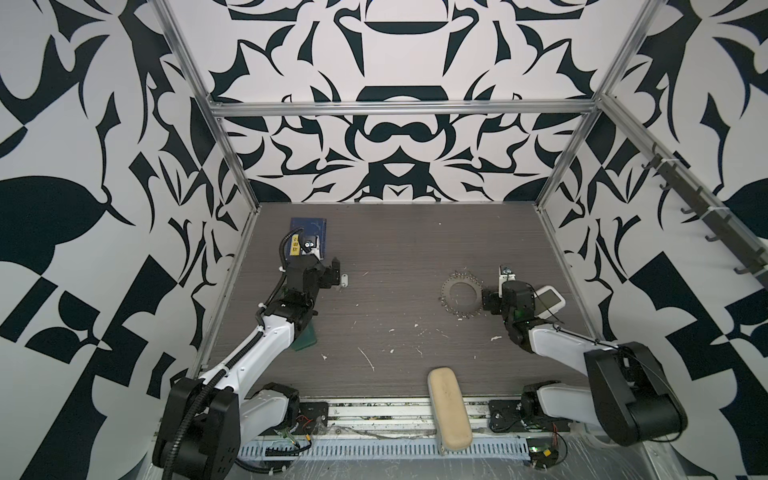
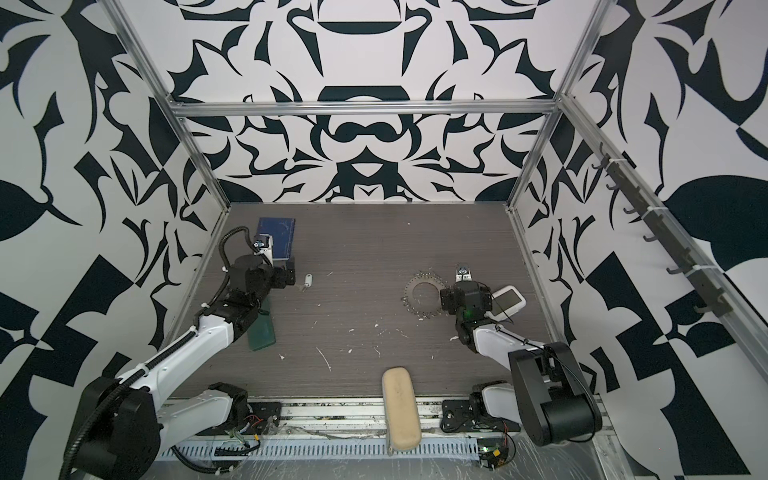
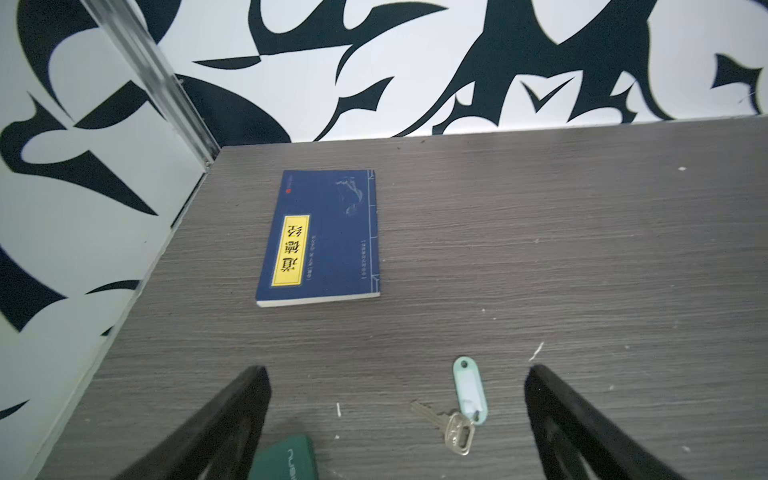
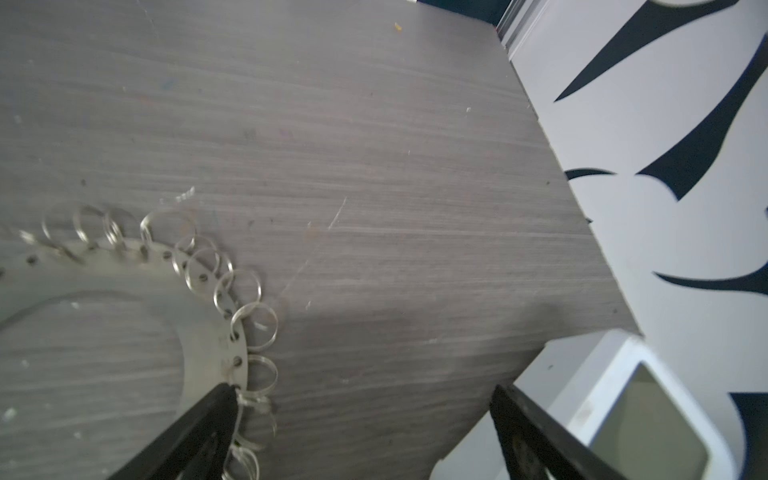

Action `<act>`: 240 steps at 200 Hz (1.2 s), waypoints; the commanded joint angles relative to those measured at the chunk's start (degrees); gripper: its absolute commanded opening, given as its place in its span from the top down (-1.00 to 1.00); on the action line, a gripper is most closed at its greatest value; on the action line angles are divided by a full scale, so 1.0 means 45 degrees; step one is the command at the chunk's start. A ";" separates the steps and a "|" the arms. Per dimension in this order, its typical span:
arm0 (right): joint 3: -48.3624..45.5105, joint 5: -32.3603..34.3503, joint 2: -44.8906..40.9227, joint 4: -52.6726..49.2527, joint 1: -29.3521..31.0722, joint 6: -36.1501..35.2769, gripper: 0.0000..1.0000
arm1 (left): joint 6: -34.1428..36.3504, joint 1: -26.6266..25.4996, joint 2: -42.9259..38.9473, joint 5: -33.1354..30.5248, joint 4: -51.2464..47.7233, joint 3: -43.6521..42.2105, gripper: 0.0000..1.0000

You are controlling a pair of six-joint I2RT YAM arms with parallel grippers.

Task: Remove the keys from the keyring

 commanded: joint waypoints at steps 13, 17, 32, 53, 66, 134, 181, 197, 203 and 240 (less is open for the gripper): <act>-0.0443 -0.0121 0.1778 0.6366 0.0059 -0.0369 -0.99 | 0.0714 0.0098 -0.0204 -0.1550 0.3966 -0.1288 -0.99; -0.0555 -0.0175 0.2076 0.6847 0.0059 -0.0418 -1.00 | 0.0815 0.0120 -0.0205 -0.1546 0.4363 -0.1544 -0.99; -0.1040 -0.0350 0.3194 0.8795 0.0061 -0.0552 -0.99 | 0.1038 0.0291 -0.0149 -0.1623 0.5757 -0.2185 -0.99; -0.1369 -0.0325 0.3841 1.0085 0.0100 -0.0650 -0.99 | 0.1105 0.0637 -0.0154 -0.2089 0.7224 -0.2952 -0.99; -0.0915 -0.0423 0.3424 0.8669 0.0078 -0.0559 -0.99 | 0.1101 0.0989 -0.0275 -0.2233 0.7501 -0.3295 -0.99; 0.0196 -0.0267 0.3425 0.6716 -0.0078 -0.0319 -1.00 | 0.0369 0.2145 0.2378 -0.1847 0.8799 -0.3889 -0.99; 0.0217 -0.0296 0.3425 0.6676 -0.0096 -0.0305 -0.99 | 0.0936 0.2651 0.6664 -0.1061 1.4801 -0.4654 -0.99; 0.0218 -0.0296 0.3426 0.6674 -0.0097 -0.0317 -0.99 | 0.0709 0.2641 0.6237 -0.1086 1.3576 -0.4424 -0.99; 0.0223 -0.0305 0.3428 0.6663 -0.0097 -0.0319 -0.99 | 0.0625 0.2653 0.5974 -0.1109 1.2629 -0.4172 -0.99; 0.0247 -0.0222 0.3447 0.6616 -0.0143 -0.0098 -1.00 | 0.0039 0.3196 0.5765 -0.0884 1.0660 -0.3208 -0.99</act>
